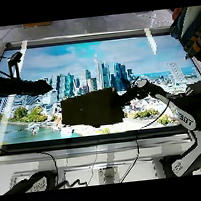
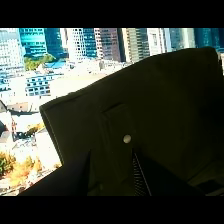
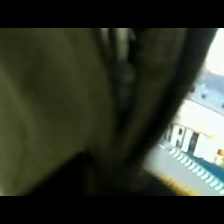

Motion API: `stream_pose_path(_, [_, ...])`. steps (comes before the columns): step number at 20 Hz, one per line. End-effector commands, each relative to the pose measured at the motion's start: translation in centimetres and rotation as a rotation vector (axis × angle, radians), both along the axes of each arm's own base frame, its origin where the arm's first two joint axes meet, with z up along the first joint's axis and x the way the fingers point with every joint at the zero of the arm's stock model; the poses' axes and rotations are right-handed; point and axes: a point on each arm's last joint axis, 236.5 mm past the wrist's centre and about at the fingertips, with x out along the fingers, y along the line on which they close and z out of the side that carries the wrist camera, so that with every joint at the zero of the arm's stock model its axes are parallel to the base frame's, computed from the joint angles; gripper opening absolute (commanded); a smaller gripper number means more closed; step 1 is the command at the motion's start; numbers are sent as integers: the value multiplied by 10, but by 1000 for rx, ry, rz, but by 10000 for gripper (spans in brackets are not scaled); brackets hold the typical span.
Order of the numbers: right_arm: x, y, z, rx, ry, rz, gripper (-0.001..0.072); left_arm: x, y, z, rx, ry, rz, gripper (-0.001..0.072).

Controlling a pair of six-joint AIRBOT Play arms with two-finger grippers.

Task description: Fold the clothes and pants, and hang the long-sleeved shirts on hangers.

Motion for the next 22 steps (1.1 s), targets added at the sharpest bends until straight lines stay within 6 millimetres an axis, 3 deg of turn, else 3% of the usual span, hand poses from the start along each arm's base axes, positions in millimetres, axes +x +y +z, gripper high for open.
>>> stream_pose_path(1, [12,9,8,2,-52,17,22,0,2,-1,9,1,1,271])
stream_pose_path(3, [26,6,35,39,-80,37,19,2,4,0,30,-25,-27,29])
stream_pose_path(6, [59,-25,90,57,-175,-9,20,19,21,10,113,-126,-4,27])
stream_pose_path(9, [86,-95,142,19,-265,-185,19,25,37,50,187,-252,28,27])
stream_pose_path(12, [89,-191,188,-77,-339,-372,19,14,37,88,194,-354,45,28])
stream_pose_path(14, [75,-263,218,-155,-364,-539,20,6,40,102,212,-390,50,28])
stream_pose_path(16, [50,-334,246,-237,-383,-723,19,1,40,111,216,-411,52,29])
stream_pose_path(19, [-15,-435,277,-388,-377,-1004,20,-1,40,115,216,-421,53,29])
stream_pose_path(22, [-100,-504,287,-552,-296,-1207,20,-1,40,115,216,-421,53,29])
